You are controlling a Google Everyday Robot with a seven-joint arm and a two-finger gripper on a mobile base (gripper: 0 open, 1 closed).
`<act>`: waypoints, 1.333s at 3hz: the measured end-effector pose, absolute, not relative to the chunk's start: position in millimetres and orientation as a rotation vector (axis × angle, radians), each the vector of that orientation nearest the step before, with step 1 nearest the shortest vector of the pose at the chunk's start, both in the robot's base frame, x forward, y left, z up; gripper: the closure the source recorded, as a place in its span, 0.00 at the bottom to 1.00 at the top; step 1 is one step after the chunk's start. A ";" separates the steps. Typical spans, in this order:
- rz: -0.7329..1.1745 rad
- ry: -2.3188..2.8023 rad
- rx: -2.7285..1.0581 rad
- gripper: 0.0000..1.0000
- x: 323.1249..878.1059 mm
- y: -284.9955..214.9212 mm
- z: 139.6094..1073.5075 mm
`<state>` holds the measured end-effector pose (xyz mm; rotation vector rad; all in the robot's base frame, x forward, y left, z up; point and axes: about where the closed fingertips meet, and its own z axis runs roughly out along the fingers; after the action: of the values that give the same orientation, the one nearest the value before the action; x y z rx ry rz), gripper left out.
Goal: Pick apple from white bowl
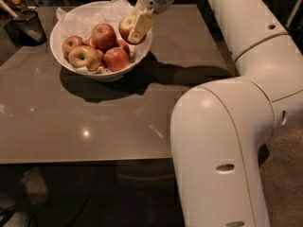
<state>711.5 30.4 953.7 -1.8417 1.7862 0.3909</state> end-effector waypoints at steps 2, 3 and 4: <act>0.389 1.781 -1.842 1.00 710.5 30.7 955.9; 0.459 1.702 -1.867 1.00 681.7 31.9 977.3; 0.494 1.655 -1.858 1.00 657.3 30.0 995.0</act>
Offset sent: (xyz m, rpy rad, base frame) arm -0.0602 0.0025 0.0429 0.0608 0.0332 0.1593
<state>657.3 30.0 995.0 -1.8584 1.6548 0.4942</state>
